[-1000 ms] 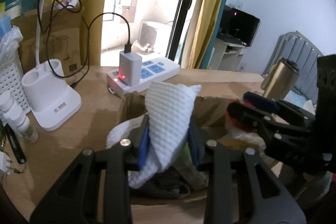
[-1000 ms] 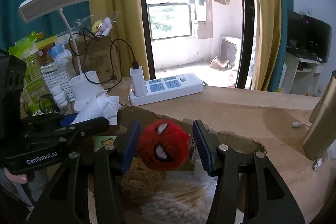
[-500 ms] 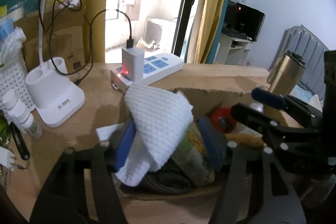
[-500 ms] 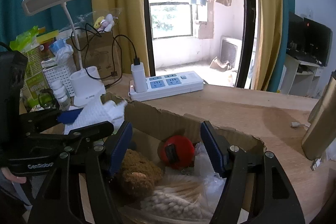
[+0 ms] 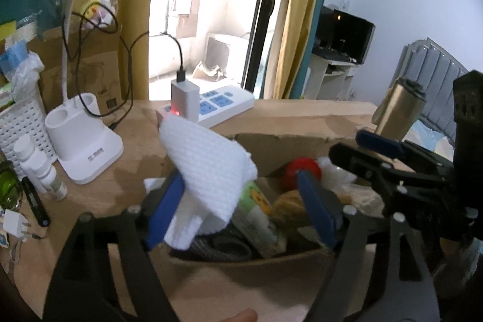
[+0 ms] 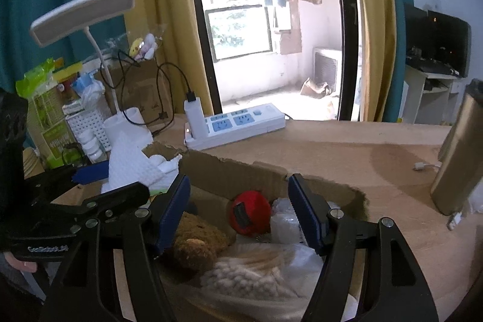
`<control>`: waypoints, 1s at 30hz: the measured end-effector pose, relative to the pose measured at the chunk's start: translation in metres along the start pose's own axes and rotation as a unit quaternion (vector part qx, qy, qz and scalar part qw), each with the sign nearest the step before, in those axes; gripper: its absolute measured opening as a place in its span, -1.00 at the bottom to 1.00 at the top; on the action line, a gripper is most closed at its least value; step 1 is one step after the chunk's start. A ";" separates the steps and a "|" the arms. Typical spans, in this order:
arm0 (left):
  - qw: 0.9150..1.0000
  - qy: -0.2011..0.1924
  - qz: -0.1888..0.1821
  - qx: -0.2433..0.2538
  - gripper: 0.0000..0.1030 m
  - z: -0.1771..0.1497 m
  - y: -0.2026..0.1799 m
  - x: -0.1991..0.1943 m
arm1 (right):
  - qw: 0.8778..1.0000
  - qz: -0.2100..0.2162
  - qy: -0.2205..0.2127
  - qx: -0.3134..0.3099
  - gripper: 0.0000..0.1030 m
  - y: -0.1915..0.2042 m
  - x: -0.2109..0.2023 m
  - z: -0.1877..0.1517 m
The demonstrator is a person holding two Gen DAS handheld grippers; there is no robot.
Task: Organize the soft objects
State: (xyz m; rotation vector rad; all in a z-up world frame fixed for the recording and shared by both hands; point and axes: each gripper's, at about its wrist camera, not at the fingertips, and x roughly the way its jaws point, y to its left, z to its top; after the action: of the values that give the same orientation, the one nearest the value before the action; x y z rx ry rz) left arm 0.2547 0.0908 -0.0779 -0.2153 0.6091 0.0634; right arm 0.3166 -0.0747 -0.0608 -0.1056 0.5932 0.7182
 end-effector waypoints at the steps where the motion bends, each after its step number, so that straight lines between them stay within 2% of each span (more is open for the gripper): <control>1: 1.000 -0.004 -0.001 0.002 0.56 0.001 -0.002 -0.006 | 1.000 -0.001 -0.003 0.001 0.37 -0.001 -0.004 0.001; 8: 0.999 -0.031 -0.002 0.009 0.60 0.002 -0.017 -0.047 | 0.999 -0.014 -0.028 -0.011 0.37 0.009 -0.042 0.006; 15: 0.999 -0.043 0.009 0.019 0.62 -0.002 -0.034 -0.085 | 0.998 -0.045 -0.044 -0.028 0.37 0.023 -0.097 0.006; 18: 0.999 -0.047 0.014 0.018 0.84 -0.007 -0.039 -0.104 | 0.996 -0.061 -0.056 -0.026 0.38 0.025 -0.123 0.008; 20: 0.998 -0.054 0.016 0.015 0.85 -0.010 -0.041 -0.118 | 0.996 -0.069 -0.058 -0.027 0.38 0.027 -0.138 0.007; 24: 0.998 -0.066 0.016 0.011 0.86 -0.016 -0.046 -0.144 | 0.995 -0.077 -0.058 -0.033 0.38 0.033 -0.162 0.002; 30: 0.995 -0.084 0.041 0.024 0.88 -0.028 -0.057 -0.173 | 0.994 -0.079 -0.057 -0.039 0.38 0.042 -0.188 -0.015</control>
State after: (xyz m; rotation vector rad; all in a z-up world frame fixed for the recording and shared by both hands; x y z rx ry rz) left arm 0.1043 0.0302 0.0087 -0.1371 0.4506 0.1438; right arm 0.1701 -0.1585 0.0334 -0.1813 0.4419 0.5903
